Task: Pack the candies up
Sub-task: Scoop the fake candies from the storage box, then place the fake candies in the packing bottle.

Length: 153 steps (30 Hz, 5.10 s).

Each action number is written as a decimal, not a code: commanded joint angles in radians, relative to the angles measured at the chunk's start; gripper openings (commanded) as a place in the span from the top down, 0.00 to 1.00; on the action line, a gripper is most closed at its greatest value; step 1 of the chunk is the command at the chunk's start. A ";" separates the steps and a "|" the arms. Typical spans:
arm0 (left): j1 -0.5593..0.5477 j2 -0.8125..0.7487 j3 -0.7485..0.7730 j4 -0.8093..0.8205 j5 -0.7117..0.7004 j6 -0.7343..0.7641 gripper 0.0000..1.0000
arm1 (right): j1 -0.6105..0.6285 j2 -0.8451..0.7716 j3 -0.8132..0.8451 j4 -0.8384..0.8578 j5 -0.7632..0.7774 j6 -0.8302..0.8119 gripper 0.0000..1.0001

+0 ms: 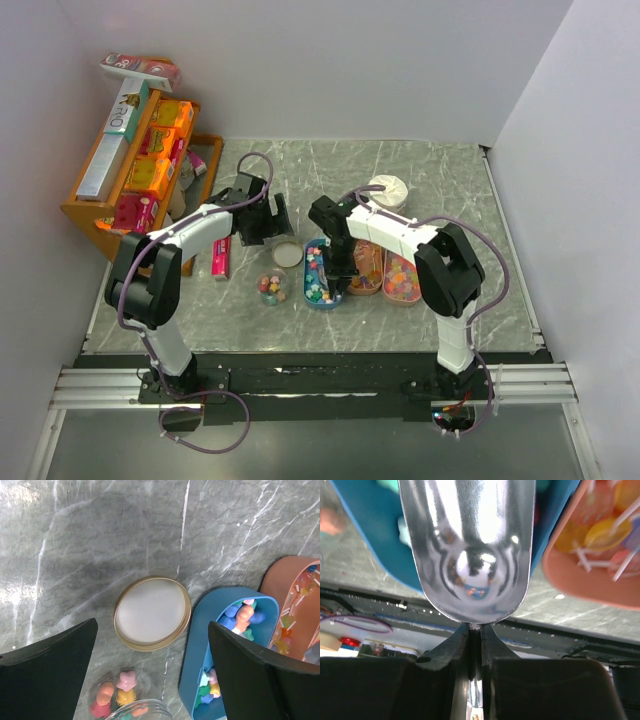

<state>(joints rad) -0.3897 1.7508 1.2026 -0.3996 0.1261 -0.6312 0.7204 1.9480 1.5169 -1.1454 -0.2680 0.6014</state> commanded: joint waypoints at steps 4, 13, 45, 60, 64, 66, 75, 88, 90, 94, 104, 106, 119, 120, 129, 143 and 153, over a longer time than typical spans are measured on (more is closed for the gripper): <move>-0.003 0.010 0.031 -0.013 -0.017 -0.013 0.01 | -0.026 0.072 0.043 0.006 0.064 -0.040 1.00; -0.003 0.016 0.031 -0.015 -0.023 -0.010 0.02 | -0.024 0.074 0.017 0.074 0.154 -0.052 1.00; -0.003 0.019 0.032 -0.018 -0.008 -0.010 0.03 | 0.043 -0.030 -0.144 0.292 0.409 -0.121 1.00; -0.003 0.009 0.031 -0.016 -0.014 -0.018 0.02 | 0.085 -0.150 -0.175 0.233 0.432 -0.089 1.00; -0.003 0.001 0.029 -0.010 -0.020 -0.027 0.02 | 0.096 -0.202 -0.167 0.208 0.438 -0.088 1.00; -0.003 0.000 0.026 -0.008 -0.014 -0.035 0.01 | 0.106 -0.219 -0.164 0.193 0.443 -0.091 1.00; 0.011 -0.010 0.041 -0.042 -0.071 -0.001 0.04 | 0.180 -0.235 -0.055 0.063 0.345 -0.164 1.00; 0.046 -0.030 0.046 -0.073 -0.072 -0.016 0.03 | 0.338 -0.062 0.215 -0.060 0.175 -0.196 1.00; 0.055 -0.019 0.051 -0.076 -0.039 -0.013 0.04 | 0.349 -0.032 0.253 -0.096 0.144 -0.204 1.00; 0.072 -0.010 0.052 -0.070 0.013 -0.018 0.03 | 0.349 0.031 0.288 -0.143 0.064 -0.209 1.00; 0.081 0.001 0.049 -0.062 0.041 -0.022 0.04 | 0.346 0.103 0.388 -0.275 -0.017 -0.201 1.00; 0.084 0.003 0.051 -0.062 0.043 -0.021 0.04 | 0.346 0.104 0.397 -0.293 -0.019 -0.196 1.00; 0.091 0.012 0.048 -0.061 0.050 -0.024 0.04 | 0.312 0.114 0.416 -0.349 -0.083 -0.204 1.00; 0.091 0.013 0.046 -0.062 0.047 -0.022 0.04 | 0.306 0.112 0.417 -0.353 -0.086 -0.204 1.00; 0.095 0.009 0.046 -0.059 0.050 -0.025 0.04 | 0.269 0.114 0.376 -0.370 -0.160 -0.221 1.00; 0.097 0.016 0.043 -0.056 0.070 -0.024 0.04 | 0.241 0.071 0.240 -0.357 -0.299 -0.247 1.00; 0.097 -0.004 0.043 -0.059 0.043 -0.021 0.04 | 0.217 0.078 0.292 -0.386 -0.327 -0.247 1.00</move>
<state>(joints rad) -0.2958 1.7657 1.2160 -0.4698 0.1791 -0.6476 0.9497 2.0613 1.7538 -1.3331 -0.5674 0.3614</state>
